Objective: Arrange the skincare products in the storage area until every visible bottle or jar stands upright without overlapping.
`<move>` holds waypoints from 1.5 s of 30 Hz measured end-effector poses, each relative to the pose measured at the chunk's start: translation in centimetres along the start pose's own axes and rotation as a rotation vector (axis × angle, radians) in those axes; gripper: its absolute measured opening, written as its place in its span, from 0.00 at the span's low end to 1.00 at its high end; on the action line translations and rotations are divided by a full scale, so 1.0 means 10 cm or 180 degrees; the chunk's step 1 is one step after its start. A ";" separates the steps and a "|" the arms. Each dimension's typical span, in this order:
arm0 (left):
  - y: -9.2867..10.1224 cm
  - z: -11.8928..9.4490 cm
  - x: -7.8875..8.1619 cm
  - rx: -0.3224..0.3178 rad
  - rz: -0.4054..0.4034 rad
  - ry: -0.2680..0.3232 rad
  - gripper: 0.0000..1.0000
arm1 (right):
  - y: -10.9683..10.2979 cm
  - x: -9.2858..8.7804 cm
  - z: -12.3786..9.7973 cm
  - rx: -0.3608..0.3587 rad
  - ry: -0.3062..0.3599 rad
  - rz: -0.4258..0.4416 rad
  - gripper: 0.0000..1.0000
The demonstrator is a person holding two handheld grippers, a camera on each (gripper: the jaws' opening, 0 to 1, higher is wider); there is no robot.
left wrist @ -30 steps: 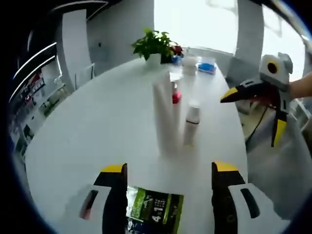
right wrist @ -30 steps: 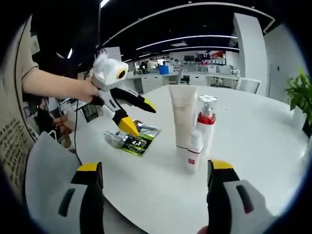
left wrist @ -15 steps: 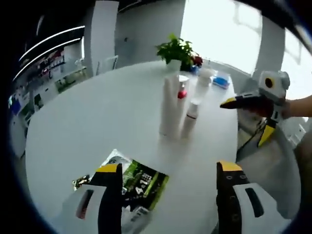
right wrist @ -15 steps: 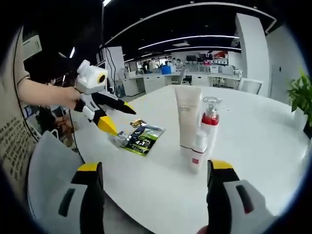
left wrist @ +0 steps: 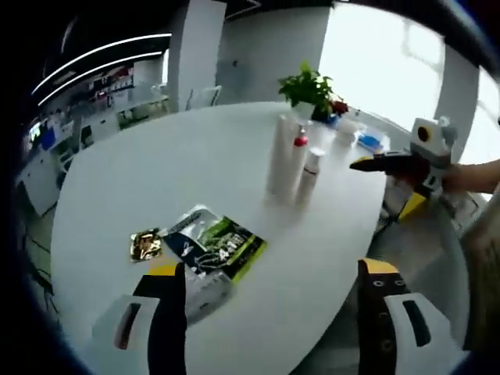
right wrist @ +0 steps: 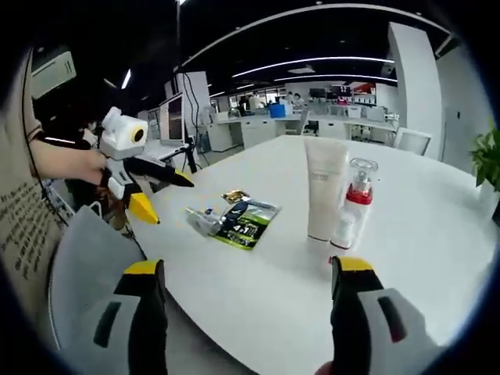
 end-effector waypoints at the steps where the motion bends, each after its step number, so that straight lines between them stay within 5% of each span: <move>1: 0.02 -0.05 -0.04 0.0037 -0.0029 0.0014 0.89 | -0.03 0.00 0.00 0.0020 -0.0008 -0.0007 0.88; 9: 0.05 -0.34 -0.23 0.0299 -0.0290 0.0177 0.92 | -0.18 -0.01 0.01 0.0089 -0.0028 -0.0026 0.87; 17: 0.02 -0.41 -0.43 0.0381 -0.0396 0.0171 0.96 | -0.22 -0.02 0.01 0.0032 -0.0020 -0.0024 0.87; 34: 0.09 -0.41 -0.54 0.0197 -0.0348 0.0137 0.96 | -0.25 -0.05 0.08 -0.0031 -0.0164 -0.0106 0.87; 45: -0.03 -0.49 -0.57 0.0191 -0.0380 0.0199 0.95 | -0.41 0.18 0.30 0.0101 -0.0226 -0.0344 0.86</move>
Point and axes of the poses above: the point that each gripper's makers call its tool centre point, and the gripper's own axes: z roughly forward along the fingers, y roughly to its right, x roughly out of its top, the point moved 6 cm from there along -z, roughly backward along the fingers, and after that the axes turned 9 degrees about -x, right-handed, at the moved point
